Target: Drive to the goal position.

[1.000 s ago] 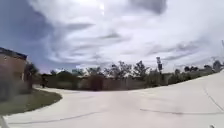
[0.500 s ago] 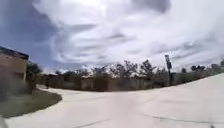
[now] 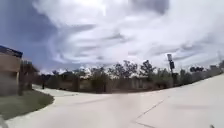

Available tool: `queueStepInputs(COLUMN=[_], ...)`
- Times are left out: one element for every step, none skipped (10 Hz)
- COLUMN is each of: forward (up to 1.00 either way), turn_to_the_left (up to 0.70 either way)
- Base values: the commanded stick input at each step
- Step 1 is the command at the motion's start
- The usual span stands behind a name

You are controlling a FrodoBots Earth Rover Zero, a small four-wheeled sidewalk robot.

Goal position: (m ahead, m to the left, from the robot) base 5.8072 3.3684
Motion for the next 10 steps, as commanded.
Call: queueStepInputs(forward=[0.85,0.85,0.85,0.85,0.85,0.85,0.85,0.85,0.85,0.85], turn_to_the_left=[0.00,0.00,0.17,0.34,0.34,0.34,0.34,0.34,0.34,0.34])
